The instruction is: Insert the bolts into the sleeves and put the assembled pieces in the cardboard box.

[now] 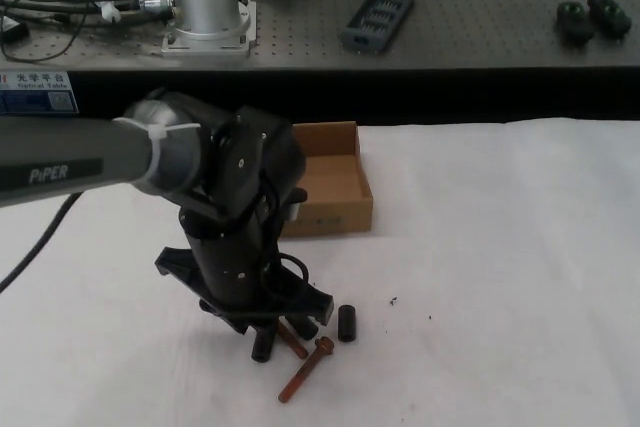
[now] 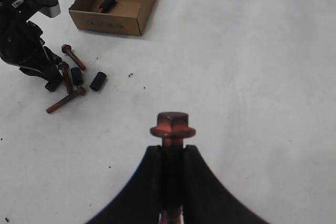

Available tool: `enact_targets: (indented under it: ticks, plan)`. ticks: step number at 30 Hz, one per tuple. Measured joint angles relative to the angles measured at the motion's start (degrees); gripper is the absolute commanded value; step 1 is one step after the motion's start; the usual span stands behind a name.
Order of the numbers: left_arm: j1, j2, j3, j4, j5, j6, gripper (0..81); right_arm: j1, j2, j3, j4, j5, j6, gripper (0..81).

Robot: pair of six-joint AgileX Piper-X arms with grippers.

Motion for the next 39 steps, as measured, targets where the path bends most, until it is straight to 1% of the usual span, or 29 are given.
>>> enact_targets:
  ticks: [6, 13, 14, 16, 19, 24, 27, 30, 32, 36, 39]
  plan:
    - [-0.42, 1.03, -0.45, -0.66, 1.75, -0.28, 21.3, 0.00, 0.00, 0.00, 0.00, 0.50, 0.00, 3.7]
    - [-1.01, 2.26, -0.31, -0.96, 1.86, -0.90, 21.1, 0.00, 0.00, 0.00, 0.00, 0.81, 0.00, 3.7]
    - [-1.15, 2.26, -0.31, -0.96, 1.66, -1.21, 19.7, 0.00, 0.00, 0.00, 0.00, 0.84, 0.00, 3.7]
    - [-1.14, 2.26, -0.31, -0.96, 1.65, -1.98, 14.5, 0.00, 0.00, 0.00, 0.00, 0.81, 0.00, 3.7]
    - [-1.14, 2.26, -0.31, 0.11, 1.65, -2.16, 1.0, 0.00, 0.00, 0.00, 0.00, 0.81, 0.00, 3.7]
    - [-1.14, 2.26, -0.31, 3.31, 1.87, -2.16, 0.6, 0.00, 0.00, 0.00, -2.64, 0.81, 0.00, 3.7]
    - [-1.14, 1.36, -0.31, 3.75, 3.21, -2.16, 0.6, 0.00, 0.00, 1.41, -8.04, 0.86, 0.00, 3.7]
    - [-1.14, -0.16, 0.01, 4.23, 3.97, -2.29, 0.6, 0.00, 0.14, 5.08, -15.22, 0.09, 0.00, 3.7]
    - [-1.14, -2.35, 0.02, 4.20, 4.01, -1.83, 0.6, 0.00, 0.25, 8.28, -20.31, -2.07, 0.00, 3.7]
    - [-1.14, -8.51, 0.51, 2.17, 5.03, 0.80, 0.6, 0.00, 0.39, 16.18, -34.33, -8.91, 0.00, 3.7]
    - [-1.14, -13.71, 1.55, -0.97, 10.84, 4.74, 0.6, 0.00, 0.38, 21.05, -46.50, -11.92, 0.00, 3.7]
